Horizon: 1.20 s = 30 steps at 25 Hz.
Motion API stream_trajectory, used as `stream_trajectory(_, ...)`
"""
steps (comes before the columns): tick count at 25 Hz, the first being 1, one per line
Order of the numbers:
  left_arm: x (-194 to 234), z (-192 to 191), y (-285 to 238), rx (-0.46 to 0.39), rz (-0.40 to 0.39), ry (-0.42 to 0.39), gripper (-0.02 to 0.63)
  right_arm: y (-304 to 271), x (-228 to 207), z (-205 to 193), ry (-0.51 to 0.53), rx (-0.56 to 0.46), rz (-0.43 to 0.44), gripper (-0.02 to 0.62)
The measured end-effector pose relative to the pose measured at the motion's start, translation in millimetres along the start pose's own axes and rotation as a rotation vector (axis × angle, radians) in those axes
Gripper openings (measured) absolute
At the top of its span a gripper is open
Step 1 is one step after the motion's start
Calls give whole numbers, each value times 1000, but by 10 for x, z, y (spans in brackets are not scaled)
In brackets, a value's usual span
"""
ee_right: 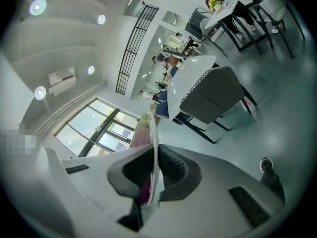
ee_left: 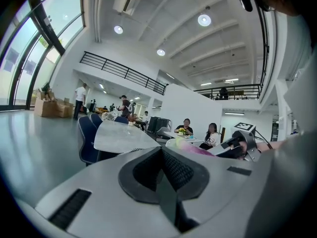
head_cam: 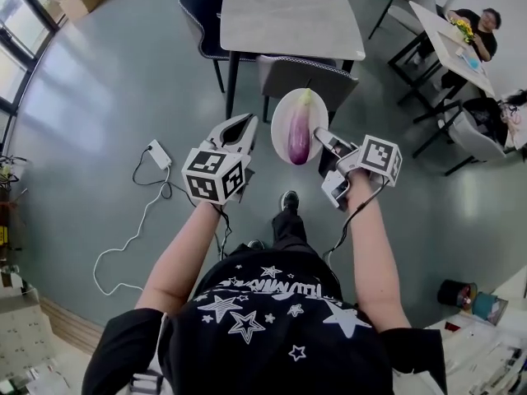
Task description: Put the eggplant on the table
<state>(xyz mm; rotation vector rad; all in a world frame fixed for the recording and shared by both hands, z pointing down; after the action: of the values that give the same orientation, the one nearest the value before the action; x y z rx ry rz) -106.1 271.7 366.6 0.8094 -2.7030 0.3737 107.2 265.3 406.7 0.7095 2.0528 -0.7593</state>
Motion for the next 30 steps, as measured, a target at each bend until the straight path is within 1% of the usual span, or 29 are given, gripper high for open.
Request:
stream_trajectory(3, 59, 17, -30, -4, 16, -4, 8, -88, -2, 82, 8, 0, 24, 23)
stream_trajectory(6, 168, 62, -237, 7, 25, 15, 8, -269, -70, 255, 6, 14, 30, 23)
stream_trajectory(11, 326, 191, -836, 31, 31, 7, 8, -610, -277, 746, 9, 40, 33, 23)
stream_trajectory(18, 369, 327, -1472, 40, 43, -1, 8, -784, -580, 1325, -9, 46, 36, 22)
stream_trajectory(26, 383, 466, -2018, 31, 78, -6, 8, -985, -812, 1900, -10, 68, 64, 22)
stream_trajectory(30, 424, 561, -2286, 10, 104, -14, 8, -1124, -938, 2198, 5, 89, 81, 21)
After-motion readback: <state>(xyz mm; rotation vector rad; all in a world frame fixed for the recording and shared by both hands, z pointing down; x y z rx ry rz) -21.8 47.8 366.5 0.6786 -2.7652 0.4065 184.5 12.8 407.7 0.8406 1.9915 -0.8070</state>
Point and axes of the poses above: the fingertips, and each gripper's own axes: y backward along the fingers, x to its left, z out of its top, the point moved 5 cm from there along y, backward along the fingers, and after that the axes turned 7 degrees about y, right-handed, at the moved point
